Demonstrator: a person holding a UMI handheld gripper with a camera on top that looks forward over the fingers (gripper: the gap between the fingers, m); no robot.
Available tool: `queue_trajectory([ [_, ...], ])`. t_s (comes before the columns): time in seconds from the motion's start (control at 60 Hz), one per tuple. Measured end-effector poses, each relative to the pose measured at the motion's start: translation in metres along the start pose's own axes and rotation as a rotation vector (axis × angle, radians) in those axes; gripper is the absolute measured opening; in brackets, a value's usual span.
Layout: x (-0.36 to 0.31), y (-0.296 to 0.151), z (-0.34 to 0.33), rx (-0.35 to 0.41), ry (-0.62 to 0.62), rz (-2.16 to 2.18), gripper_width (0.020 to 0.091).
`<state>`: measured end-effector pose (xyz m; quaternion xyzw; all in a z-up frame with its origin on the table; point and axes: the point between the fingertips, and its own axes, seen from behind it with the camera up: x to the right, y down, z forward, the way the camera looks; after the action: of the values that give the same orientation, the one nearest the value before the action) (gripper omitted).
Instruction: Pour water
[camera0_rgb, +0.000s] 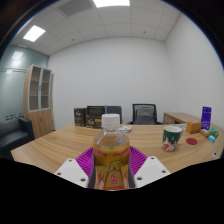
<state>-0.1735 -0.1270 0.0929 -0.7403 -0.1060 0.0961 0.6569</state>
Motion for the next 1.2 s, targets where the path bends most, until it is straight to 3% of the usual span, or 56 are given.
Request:
queue_trajectory([
  [0.167,0.015,-0.007,0.019,-0.025,-0.043,0.138,0.0441],
  [0.467,0.103,-0.082,0.101,0.022,-0.120,0.961,0.0441],
  [0.717,0.172,-0.089,0.132,0.081,-0.109,1.709,0.0440],
  [0.817,0.175,-0.088,0.136,0.066,-0.128,1.903,0.0441],
  [1.017,0.173,-0.085,0.138,0.054,-0.133,2.025,0.0447],
  [1.15,0.166,-0.110,0.127,0.057,-0.190,1.861,0.0449],
  [1.2,0.173,-0.130,0.119,0.098,-0.200,1.712,0.0450],
])
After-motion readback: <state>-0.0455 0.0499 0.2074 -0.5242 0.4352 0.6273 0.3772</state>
